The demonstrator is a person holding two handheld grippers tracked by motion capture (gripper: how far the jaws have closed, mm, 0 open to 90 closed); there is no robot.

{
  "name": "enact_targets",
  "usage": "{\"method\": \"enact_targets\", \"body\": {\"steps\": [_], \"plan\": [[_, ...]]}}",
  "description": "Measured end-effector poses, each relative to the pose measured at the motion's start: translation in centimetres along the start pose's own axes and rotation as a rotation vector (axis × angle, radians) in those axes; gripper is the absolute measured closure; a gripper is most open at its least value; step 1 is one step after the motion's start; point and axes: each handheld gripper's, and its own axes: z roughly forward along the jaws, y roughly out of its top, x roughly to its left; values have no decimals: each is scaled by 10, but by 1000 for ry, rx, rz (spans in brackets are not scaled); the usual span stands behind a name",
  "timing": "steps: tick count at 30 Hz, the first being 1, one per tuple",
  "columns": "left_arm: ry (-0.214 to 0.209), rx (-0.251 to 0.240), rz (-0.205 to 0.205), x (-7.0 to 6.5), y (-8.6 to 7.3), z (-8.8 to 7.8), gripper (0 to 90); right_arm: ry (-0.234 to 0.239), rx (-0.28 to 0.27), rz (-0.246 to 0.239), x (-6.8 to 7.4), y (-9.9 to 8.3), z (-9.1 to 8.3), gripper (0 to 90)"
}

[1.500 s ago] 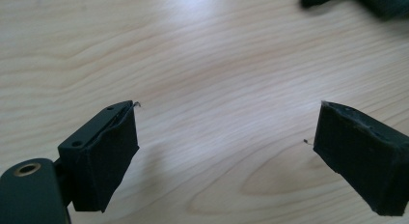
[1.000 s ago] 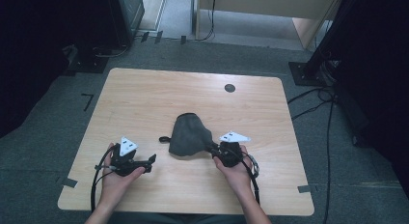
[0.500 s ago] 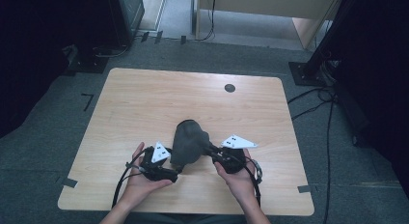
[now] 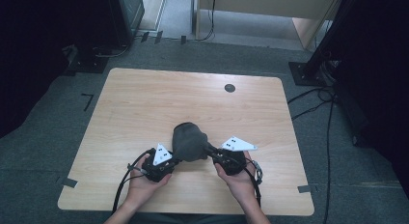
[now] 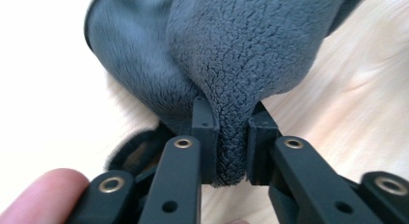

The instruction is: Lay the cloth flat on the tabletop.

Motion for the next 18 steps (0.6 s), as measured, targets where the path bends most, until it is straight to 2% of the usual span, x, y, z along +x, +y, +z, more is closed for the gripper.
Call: {"method": "enact_targets", "body": {"steps": [2,3,4,5,6,7,8,9,10,11,12,13,14,15,16,17,18], "plan": [[-101,-36,3,-5,13,-20,805,0,-34,-8,3,8,-11,849],[-101,-36,3,-5,13,-20,805,0,-34,-8,3,8,-11,849],[-218,-55,8,-8,24,-33,804,-1,-78,-20,7,18,-26,849],[-315,-68,8,-9,31,-40,802,0,-101,-31,9,24,-34,848],[-368,-79,9,-10,34,-43,798,-8,-124,-49,12,30,-43,846],[-414,-99,3,-9,37,-46,787,-18,-139,-61,14,34,-48,843],[-414,-99,3,-9,37,-46,772,-41,-156,-78,16,38,-52,830],[-365,-116,-52,-3,39,-44,743,-89,-163,-86,17,40,-54,791],[-281,-108,-98,4,37,-38,705,-175,-162,-90,16,40,-52,721],[-198,-89,-160,14,32,-31,671,-270,-156,-94,12,39,-48,681],[-101,-66,-240,27,24,-22,649,-335,-141,-78,4,35,-43,667],[-101,-66,-240,27,24,-22,627,-335,-141,-78,4,35,-43,667],[-64,-59,-285,35,18,-18,610,-343,-105,5,-14,24,-34,635],[-34,-58,-328,44,10,-16,610,-343,-105,5,-14,24,-34,635],[17,-58,-353,55,1,-17,570,-299,-70,43,-26,12,-28,613],[31,-65,-346,57,0,-20,559,-264,-49,50,-30,7,-24,596],[22,-74,-341,58,0,-22,557,-209,-38,76,-34,3,-21,580]]}}
